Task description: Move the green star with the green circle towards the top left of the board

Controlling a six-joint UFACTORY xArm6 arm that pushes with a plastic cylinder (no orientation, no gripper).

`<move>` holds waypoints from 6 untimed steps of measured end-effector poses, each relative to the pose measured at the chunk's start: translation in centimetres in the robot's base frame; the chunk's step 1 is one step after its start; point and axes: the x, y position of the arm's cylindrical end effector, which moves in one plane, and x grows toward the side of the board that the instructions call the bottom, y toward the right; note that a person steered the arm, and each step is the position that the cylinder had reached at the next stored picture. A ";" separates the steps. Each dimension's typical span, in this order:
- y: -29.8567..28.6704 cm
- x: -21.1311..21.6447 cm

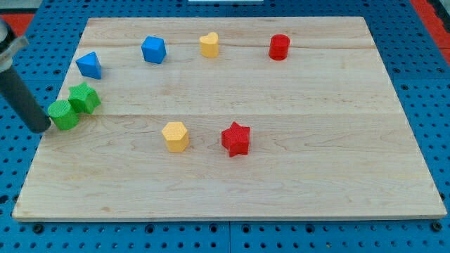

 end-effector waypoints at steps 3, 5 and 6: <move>2.5 -1.7; 5.3 1.4; 5.3 -1.2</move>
